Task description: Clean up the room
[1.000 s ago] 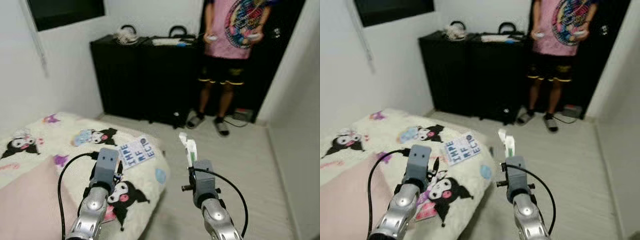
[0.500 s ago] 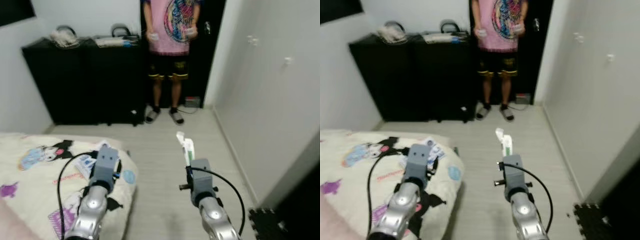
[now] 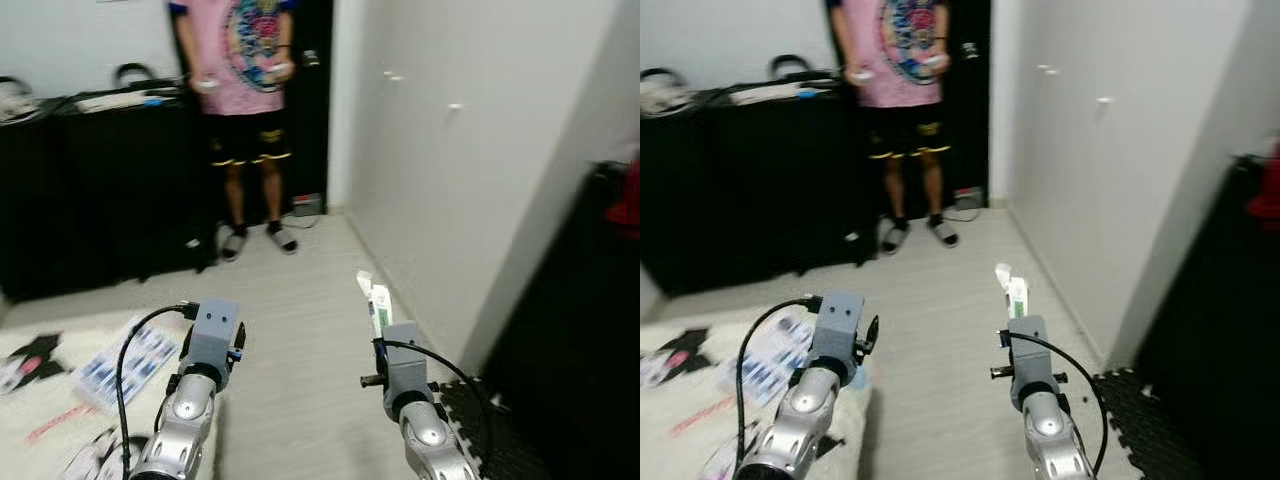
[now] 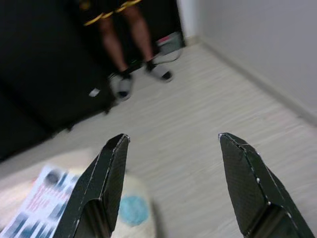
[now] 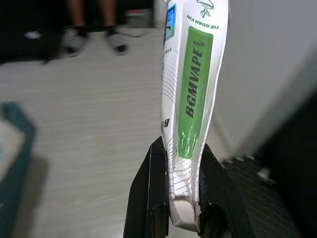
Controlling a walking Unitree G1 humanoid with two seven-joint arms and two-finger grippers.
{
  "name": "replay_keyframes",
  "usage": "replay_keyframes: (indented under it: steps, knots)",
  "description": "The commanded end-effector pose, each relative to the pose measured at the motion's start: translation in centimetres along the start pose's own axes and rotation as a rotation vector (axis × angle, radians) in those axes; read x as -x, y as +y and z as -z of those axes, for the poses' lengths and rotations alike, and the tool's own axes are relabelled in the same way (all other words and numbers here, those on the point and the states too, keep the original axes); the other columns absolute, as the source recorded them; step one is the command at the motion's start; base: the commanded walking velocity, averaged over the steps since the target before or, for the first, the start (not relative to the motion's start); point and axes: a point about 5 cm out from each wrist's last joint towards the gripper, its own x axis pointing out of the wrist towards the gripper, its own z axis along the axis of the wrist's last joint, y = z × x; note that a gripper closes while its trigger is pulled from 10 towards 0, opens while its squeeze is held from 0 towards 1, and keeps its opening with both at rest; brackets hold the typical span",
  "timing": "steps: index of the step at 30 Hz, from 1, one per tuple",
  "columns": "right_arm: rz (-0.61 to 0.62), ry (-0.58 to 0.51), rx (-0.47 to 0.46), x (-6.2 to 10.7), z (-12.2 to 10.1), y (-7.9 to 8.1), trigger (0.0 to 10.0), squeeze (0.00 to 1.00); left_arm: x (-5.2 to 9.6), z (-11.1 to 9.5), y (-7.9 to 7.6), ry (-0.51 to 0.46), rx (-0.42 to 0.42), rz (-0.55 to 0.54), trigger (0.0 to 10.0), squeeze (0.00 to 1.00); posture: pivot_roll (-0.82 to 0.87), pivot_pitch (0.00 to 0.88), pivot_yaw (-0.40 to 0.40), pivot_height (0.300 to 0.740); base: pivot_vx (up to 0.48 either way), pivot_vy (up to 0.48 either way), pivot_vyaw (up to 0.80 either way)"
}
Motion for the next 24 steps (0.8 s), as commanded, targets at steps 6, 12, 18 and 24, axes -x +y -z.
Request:
replay_keyframes:
  steps: [6,12,18,24]
  knots:
    - [0.007,0.019,-0.015,0.19,0.64,0.03,10.0,0.00,0.02,0.35,0.06,0.013,-0.006,0.006,10.0,0.00,-0.02,0.021,0.041,0.740,0.000,0.000,-0.80]
    - [0.003,0.020,-0.018,0.19,0.66,0.07,10.0,0.00,0.07,0.45,0.22,0.017,-0.003,-0.001,10.0,0.00,-0.03,0.022,0.037,0.740,0.000,0.000,-0.80]
    - [-0.006,0.025,-0.012,0.21,0.74,0.06,10.0,0.00,0.16,0.64,0.14,0.023,0.000,-0.005,10.0,0.00,-0.03,0.019,0.028,0.740,0.000,0.000,-0.80]
    - [-0.008,0.030,-0.010,0.19,0.80,-0.01,10.0,0.00,0.18,0.72,0.02,0.025,0.002,-0.004,10.0,0.00,-0.03,0.012,0.023,0.740,0.000,0.000,-0.80]
